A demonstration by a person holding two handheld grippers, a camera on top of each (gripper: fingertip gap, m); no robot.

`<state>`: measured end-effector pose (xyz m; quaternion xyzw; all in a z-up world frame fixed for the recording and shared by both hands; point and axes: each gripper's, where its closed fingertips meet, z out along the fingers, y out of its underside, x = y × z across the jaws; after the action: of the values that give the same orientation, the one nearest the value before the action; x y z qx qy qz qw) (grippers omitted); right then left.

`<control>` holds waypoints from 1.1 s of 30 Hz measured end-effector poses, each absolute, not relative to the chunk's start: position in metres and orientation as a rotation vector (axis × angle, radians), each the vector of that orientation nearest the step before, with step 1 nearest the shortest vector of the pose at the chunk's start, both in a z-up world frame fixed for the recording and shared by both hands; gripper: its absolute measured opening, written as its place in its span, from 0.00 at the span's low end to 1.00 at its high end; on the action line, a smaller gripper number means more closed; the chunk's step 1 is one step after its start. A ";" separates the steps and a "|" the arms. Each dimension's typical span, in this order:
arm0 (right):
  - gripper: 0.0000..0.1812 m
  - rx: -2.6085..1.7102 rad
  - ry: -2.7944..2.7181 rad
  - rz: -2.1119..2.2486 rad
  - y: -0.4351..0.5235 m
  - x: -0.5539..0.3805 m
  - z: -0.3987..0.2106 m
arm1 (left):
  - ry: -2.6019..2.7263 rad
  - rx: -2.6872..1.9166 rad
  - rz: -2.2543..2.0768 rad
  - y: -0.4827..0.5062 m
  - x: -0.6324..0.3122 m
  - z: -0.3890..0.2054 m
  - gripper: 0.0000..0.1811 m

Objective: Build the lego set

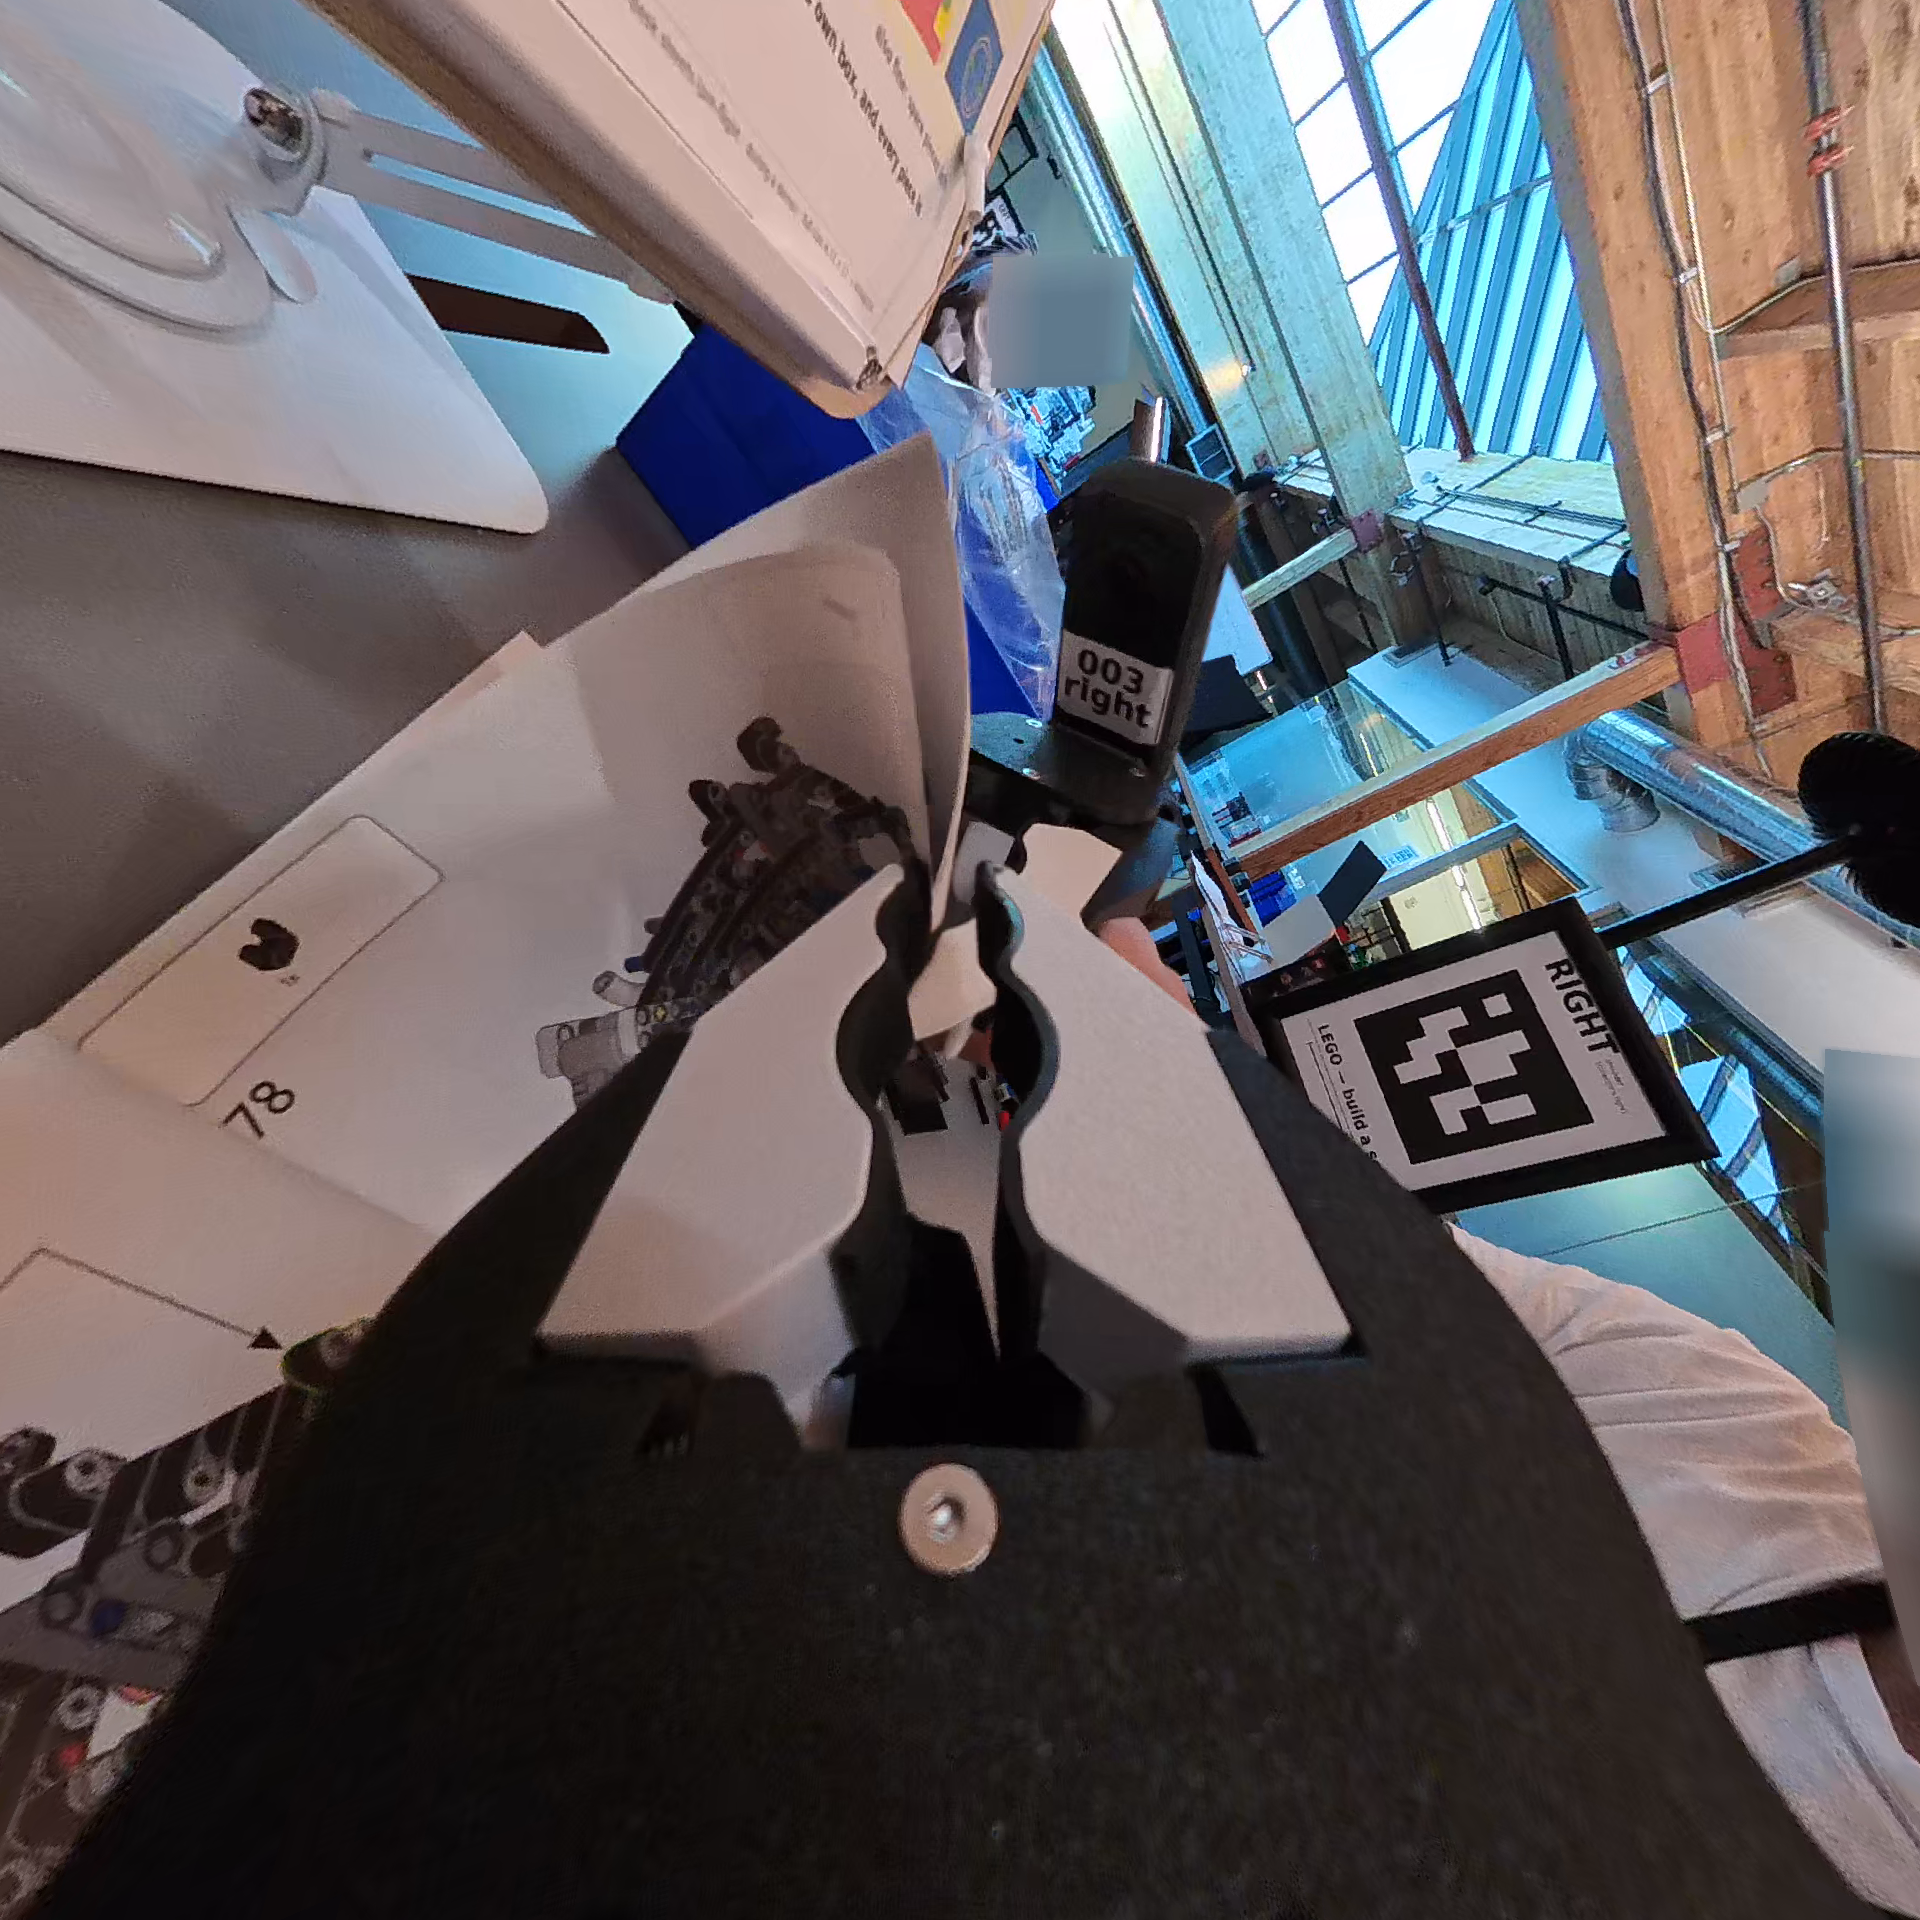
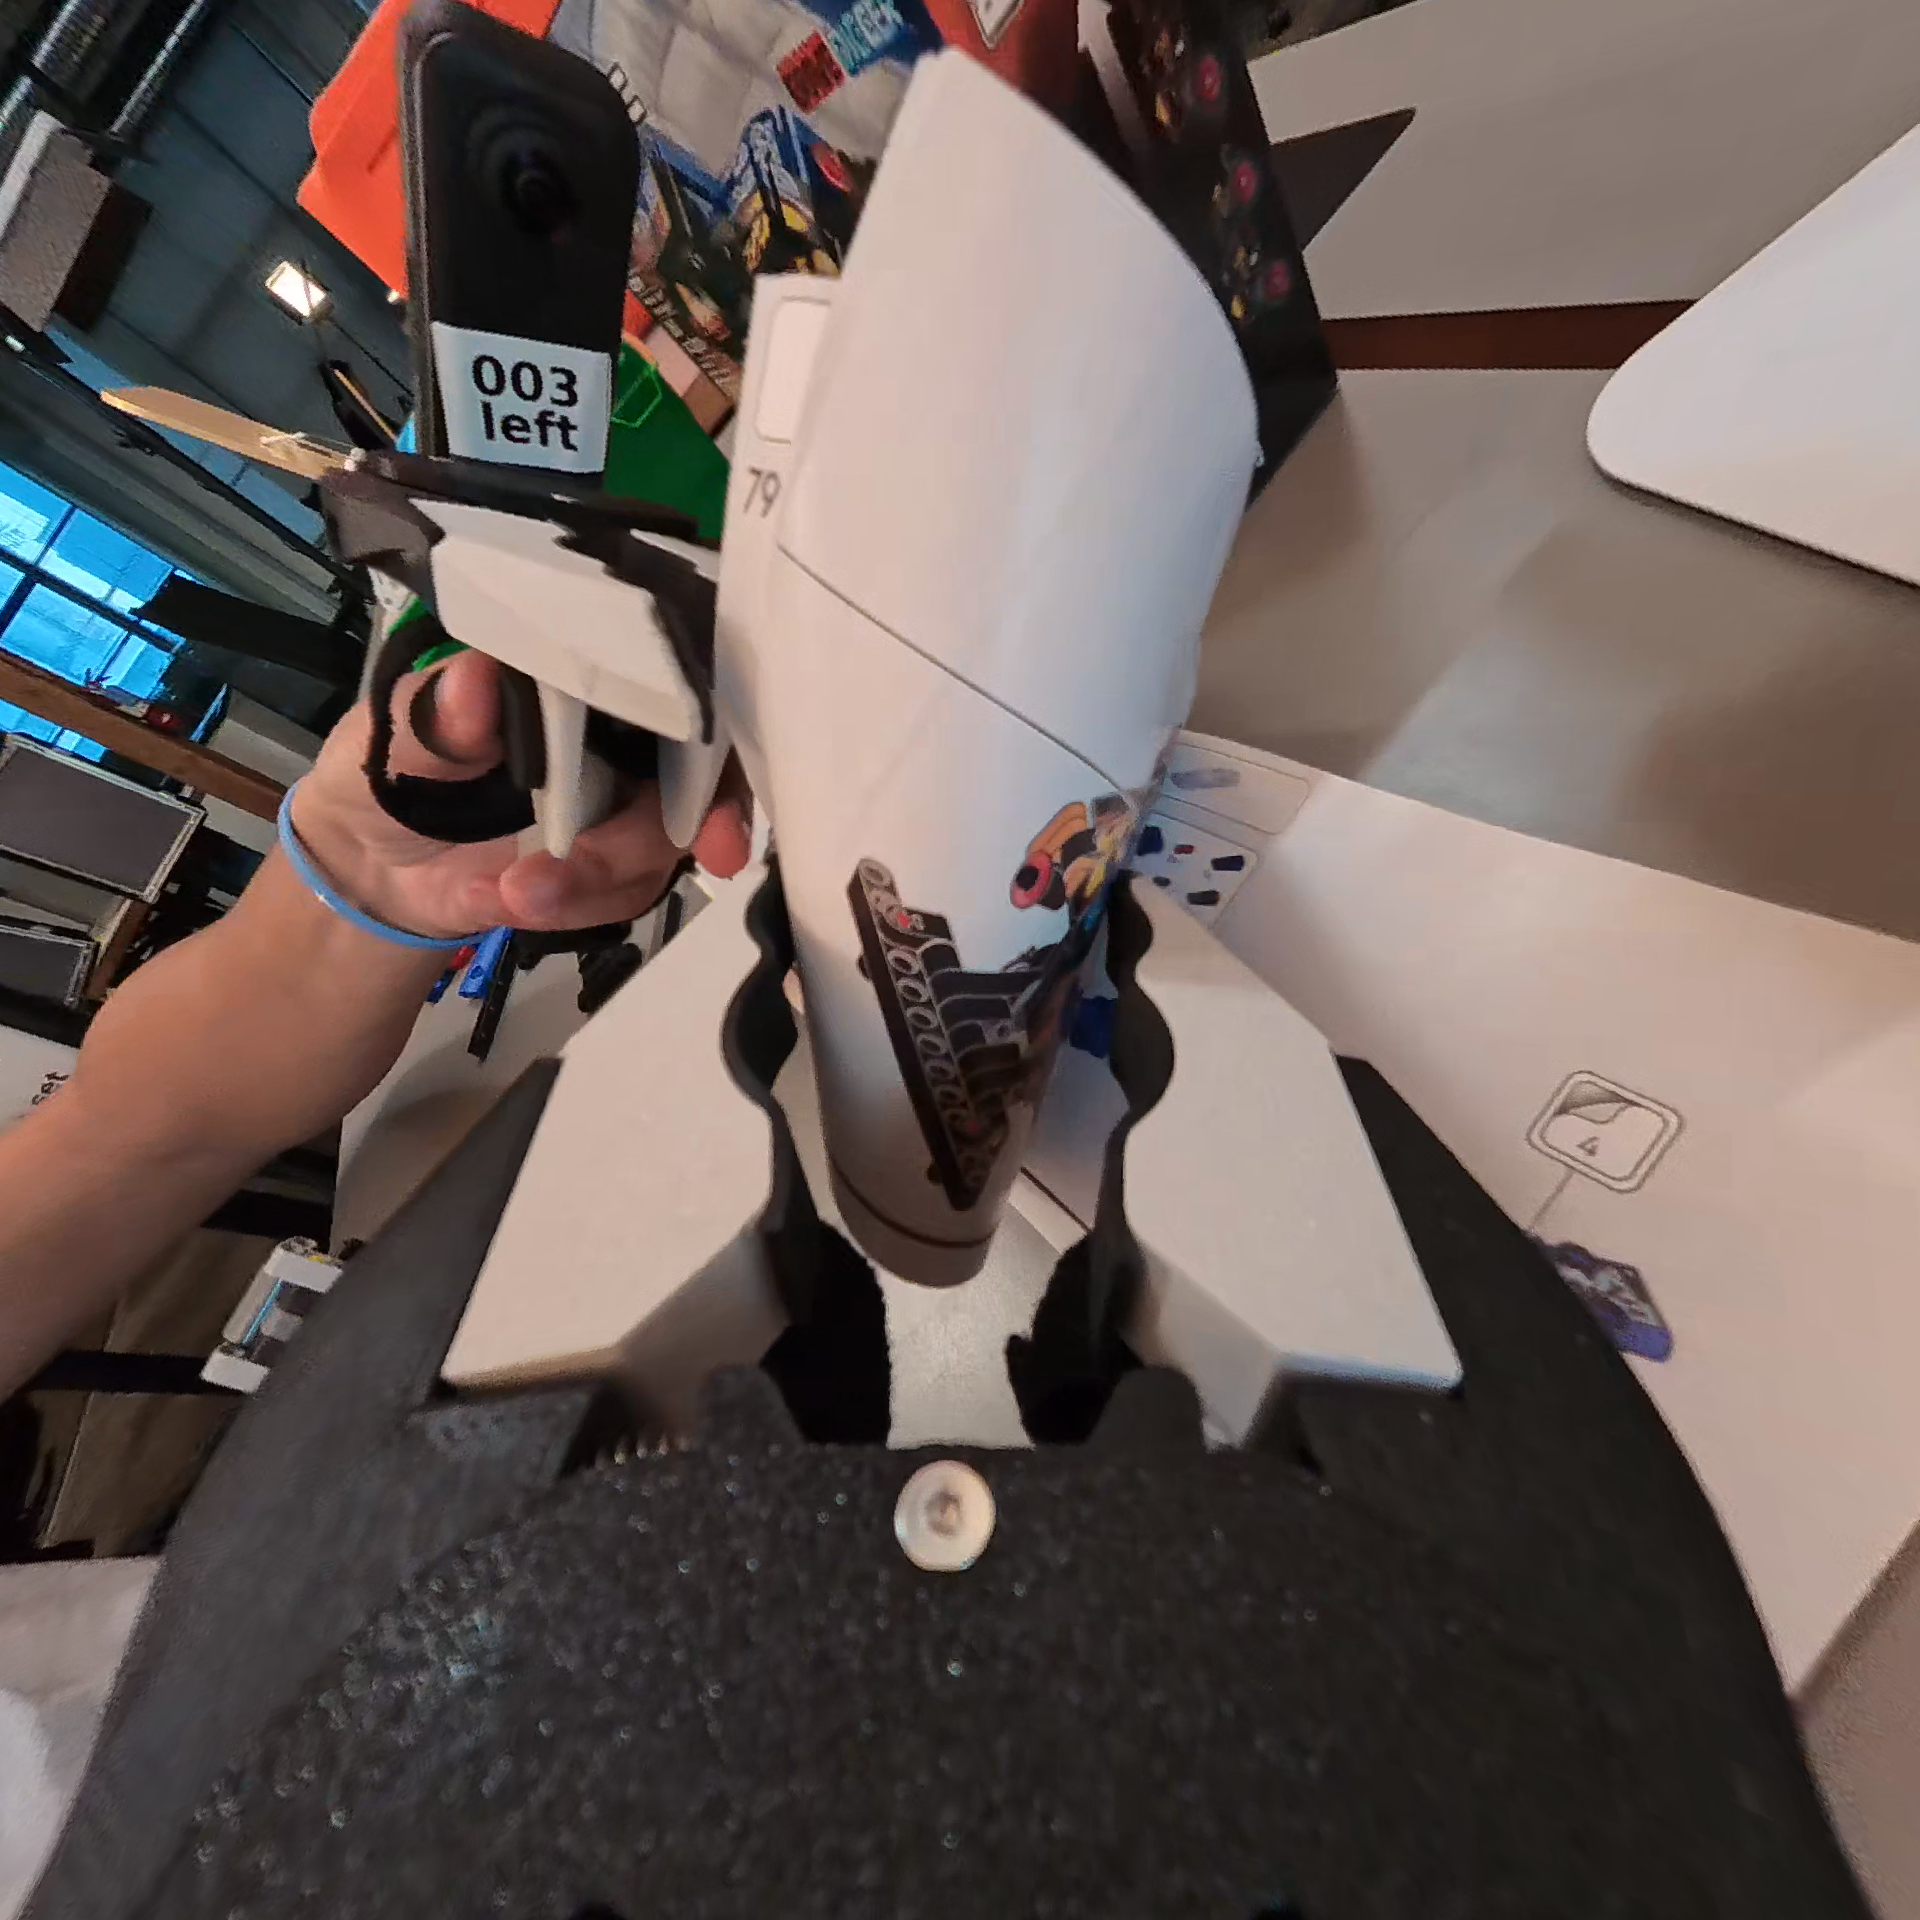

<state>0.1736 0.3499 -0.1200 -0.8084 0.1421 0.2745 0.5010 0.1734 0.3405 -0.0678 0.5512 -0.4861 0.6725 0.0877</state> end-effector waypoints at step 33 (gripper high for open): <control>0.00 -2.360 -0.006 -0.461 0.330 0.248 -0.174 | -1.840 2.194 1.279 0.465 0.060 -0.136 0.00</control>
<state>0.2477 0.3301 -0.1738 -0.9156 -0.0024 -0.1788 0.3601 0.0598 0.4645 -0.1360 0.6996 -0.5866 0.4079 0.0028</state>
